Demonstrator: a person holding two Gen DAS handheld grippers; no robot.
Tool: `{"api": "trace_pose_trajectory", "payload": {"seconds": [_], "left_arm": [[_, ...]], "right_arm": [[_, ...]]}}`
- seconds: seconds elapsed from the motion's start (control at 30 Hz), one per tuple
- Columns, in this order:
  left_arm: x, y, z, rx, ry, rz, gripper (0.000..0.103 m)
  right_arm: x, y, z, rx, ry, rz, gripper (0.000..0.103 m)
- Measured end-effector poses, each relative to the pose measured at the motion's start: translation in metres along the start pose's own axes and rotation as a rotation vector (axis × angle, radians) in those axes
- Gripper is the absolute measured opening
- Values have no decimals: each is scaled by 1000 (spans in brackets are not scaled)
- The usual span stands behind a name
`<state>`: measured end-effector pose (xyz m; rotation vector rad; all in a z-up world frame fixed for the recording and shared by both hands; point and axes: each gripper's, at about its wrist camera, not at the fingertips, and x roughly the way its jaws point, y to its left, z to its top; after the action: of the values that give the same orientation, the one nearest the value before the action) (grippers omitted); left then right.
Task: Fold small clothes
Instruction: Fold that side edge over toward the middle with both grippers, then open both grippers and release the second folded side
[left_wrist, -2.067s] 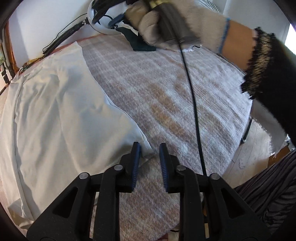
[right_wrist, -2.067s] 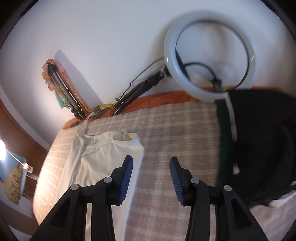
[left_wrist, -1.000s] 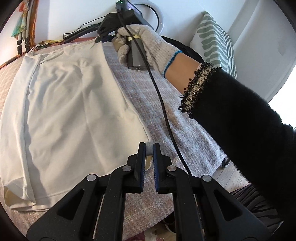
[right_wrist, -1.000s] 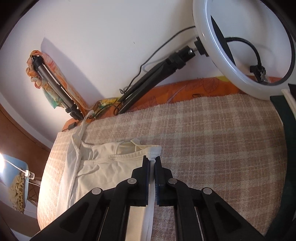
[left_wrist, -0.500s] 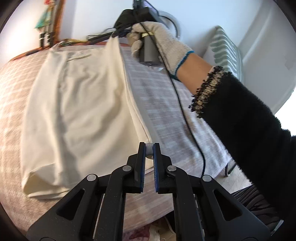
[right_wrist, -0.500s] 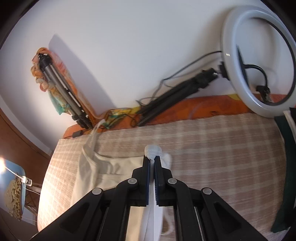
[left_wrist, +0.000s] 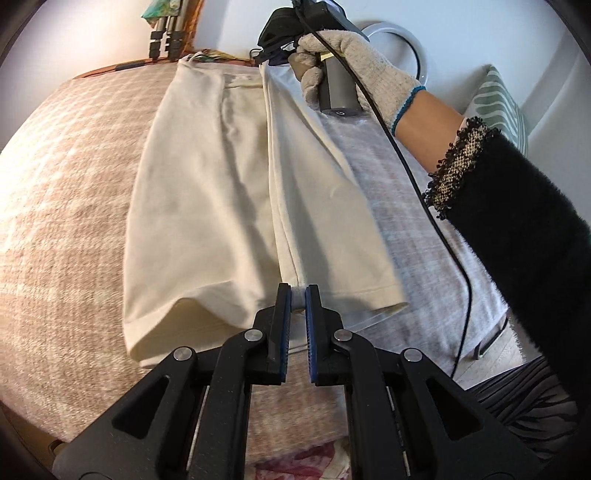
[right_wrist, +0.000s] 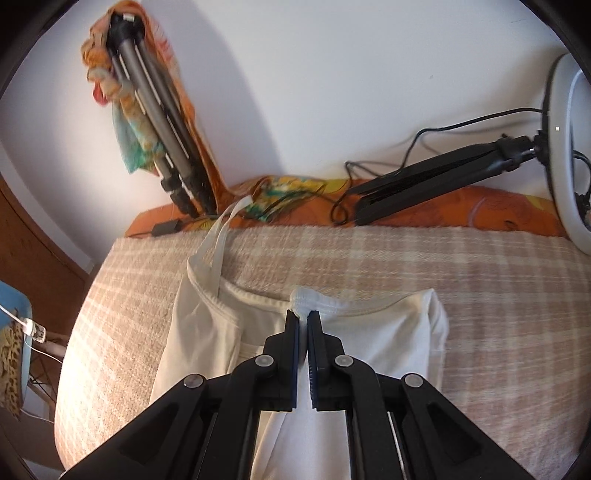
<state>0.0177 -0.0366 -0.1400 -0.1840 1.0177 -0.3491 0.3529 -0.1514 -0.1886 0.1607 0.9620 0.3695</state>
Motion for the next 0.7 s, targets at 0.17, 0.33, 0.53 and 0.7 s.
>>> {"api": "trace_pose_trajectory", "payload": {"seconds": [0.17,0.33,0.53,0.7], "left_arm": [[6,4,-2,4,21,11,6],[6,1,-1,14,31,5,6],[-6,-3,-2,36,22,-3,6],[-25,4,-4,31,-6,-25,8]], "right_arm": [[22,9,-5,-22,33,-21,1],[33,15,-9,-52,59,-23,11],[6,19,-10,-62,27,3,35],[-39,19,-20,-63,0,24,35]]}}
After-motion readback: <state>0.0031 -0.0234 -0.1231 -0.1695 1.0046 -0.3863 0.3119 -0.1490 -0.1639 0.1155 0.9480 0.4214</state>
